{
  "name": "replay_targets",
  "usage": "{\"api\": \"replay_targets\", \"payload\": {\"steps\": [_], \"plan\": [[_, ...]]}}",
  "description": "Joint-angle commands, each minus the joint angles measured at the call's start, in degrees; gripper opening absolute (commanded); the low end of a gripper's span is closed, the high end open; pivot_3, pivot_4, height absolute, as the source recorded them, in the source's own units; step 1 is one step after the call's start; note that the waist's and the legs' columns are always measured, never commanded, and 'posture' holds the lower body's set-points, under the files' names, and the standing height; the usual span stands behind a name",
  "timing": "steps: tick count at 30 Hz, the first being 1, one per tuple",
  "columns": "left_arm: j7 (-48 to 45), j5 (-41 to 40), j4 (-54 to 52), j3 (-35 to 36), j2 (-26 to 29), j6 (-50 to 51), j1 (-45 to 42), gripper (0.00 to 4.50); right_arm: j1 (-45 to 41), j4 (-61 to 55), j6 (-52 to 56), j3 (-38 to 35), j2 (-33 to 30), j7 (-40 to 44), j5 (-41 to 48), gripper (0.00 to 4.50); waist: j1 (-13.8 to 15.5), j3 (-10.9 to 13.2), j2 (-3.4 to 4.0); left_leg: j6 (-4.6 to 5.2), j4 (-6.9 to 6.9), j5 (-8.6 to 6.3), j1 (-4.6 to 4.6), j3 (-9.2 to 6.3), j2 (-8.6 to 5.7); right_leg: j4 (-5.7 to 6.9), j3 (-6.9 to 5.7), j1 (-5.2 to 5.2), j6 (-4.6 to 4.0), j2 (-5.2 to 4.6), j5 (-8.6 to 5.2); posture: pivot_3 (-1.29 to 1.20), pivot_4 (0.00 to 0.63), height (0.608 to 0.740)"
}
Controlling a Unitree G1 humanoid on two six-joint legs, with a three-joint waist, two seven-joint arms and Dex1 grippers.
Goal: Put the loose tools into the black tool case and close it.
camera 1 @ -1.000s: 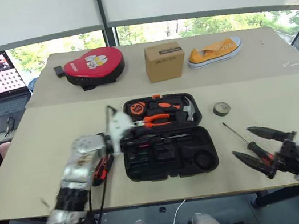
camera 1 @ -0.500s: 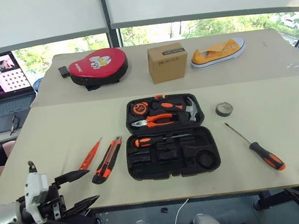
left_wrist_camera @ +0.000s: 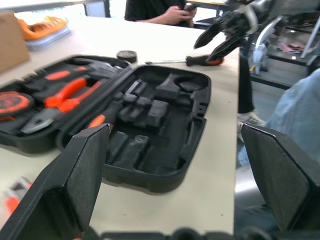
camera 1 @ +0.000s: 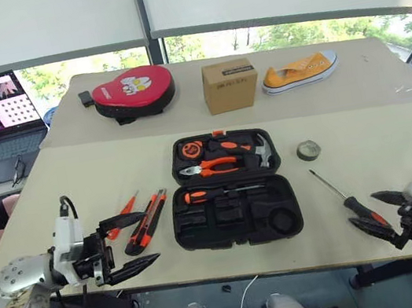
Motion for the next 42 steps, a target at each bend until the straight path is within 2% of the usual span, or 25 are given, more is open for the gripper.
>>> {"api": "replay_targets", "payload": {"steps": [1,6,9,14,17,20,23,27,32,37,42], "plan": [[0.6,-0.4,-4.2,-2.1,-0.3,0.3,-1.1,4.50,-1.6,0.4,6.4,0.4,-1.8,-2.1,-1.2,3.68,-0.1,0.0,0.00,0.00,0.00,0.00,-0.04,0.00,-0.02,0.00,0.01,-0.01,0.01,-0.02,0.00,0.00,0.150,0.740],[1.8,-1.1,-6.7,-2.8,-0.4,0.9,-0.8,4.50,1.2,-0.3,8.8,-2.0,-2.8,-1.0,-2.3,2.13,-0.2,0.0,-0.01,0.01,0.02,0.00,0.00,0.01,-0.02,-0.03,0.02,0.04,0.06,-0.02,0.01,0.00,0.150,0.740],[2.1,-1.3,-6.7,-2.8,-0.7,0.8,-0.7,4.50,2.1,0.9,2.7,-3.6,-2.7,1.0,-3.7,1.05,0.0,0.0,-0.03,0.01,0.03,0.00,0.00,-0.02,-0.03,-0.07,-0.01,0.08,0.09,-0.03,0.00,0.00,0.150,0.740],[4.7,-3.0,-6.4,-1.3,-1.8,1.6,-0.7,4.50,-0.7,1.1,-17.9,-8.9,0.2,14.0,1.6,1.04,-0.5,0.0,0.00,0.01,0.04,0.00,0.01,0.00,-0.04,-0.06,0.05,0.06,0.13,0.02,0.01,0.00,0.150,0.740],[6.6,-3.6,-6.4,0.0,-2.2,1.9,-0.4,4.50,-3.0,0.9,-23.2,-9.8,-0.3,20.0,4.1,1.04,-1.0,0.0,-0.02,0.01,0.03,0.00,0.09,0.00,-0.01,-0.04,0.09,0.08,0.13,0.18,0.02,0.00,0.150,0.740],[8.7,-4.1,-7.0,2.2,-1.9,2.5,1.2,4.50,-10.7,-4.7,-18.9,-1.3,-6.0,23.1,4.3,1.04,-1.7,0.1,-0.02,0.00,0.02,0.00,0.16,0.01,0.03,-0.01,0.12,0.11,0.12,0.15,0.02,0.00,0.150,0.740],[9.7,-4.0,-7.0,4.1,-1.5,2.7,3.3,4.50,-23.2,-7.1,-8.6,11.4,-8.4,20.5,1.9,1.04,-2.3,0.1,-0.11,-0.01,0.02,0.00,0.26,0.06,0.12,0.02,0.18,0.10,0.08,0.15,0.04,0.00,0.150,0.740],[10.7,-3.1,-6.1,6.2,-1.4,1.9,6.0,4.50,-37.4,-4.2,-1.9,27.4,-7.1,20.0,-7.3,1.04,-1.7,0.2,-0.22,-0.06,0.02,0.03,0.20,-0.03,0.10,0.05,0.08,0.02,0.00,0.13,0.02,0.00,0.150,0.740],[13.0,-2.5,-7.7,6.7,-2.1,1.8,7.4,4.50,-48.2,4.7,-2.6,39.1,-1.8,20.5,-15.7,1.04,-0.5,0.3,-0.24,-0.03,0.05,0.01,-0.11,0.03,-0.02,-0.04,-0.01,-0.17,0.00,-0.08,0.02,0.00,0.150,0.740],[15.8,-2.3,-11.2,5.7,-3.1,2.5,8.8,4.50,-54.1,9.6,-2.5,43.9,2.7,21.2,-19.5,1.04,-0.6,0.3,-0.26,-0.02,0.10,0.00,-0.24,0.03,-0.01,0.00,-0.04,-0.26,0.03,-0.07,0.05,0.00,0.150,0.740],[16.9,-2.4,-12.3,5.4,-3.0,2.9,9.0,4.50,-55.8,11.7,-2.9,44.9,3.5,22.9,-21.4,1.04,-0.6,0.3,-0.27,-0.02,0.10,0.01,-0.23,-0.04,0.01,0.06,-0.09,-0.25,0.03,-0.03,0.05,0.00,0.150,0.740]]}}
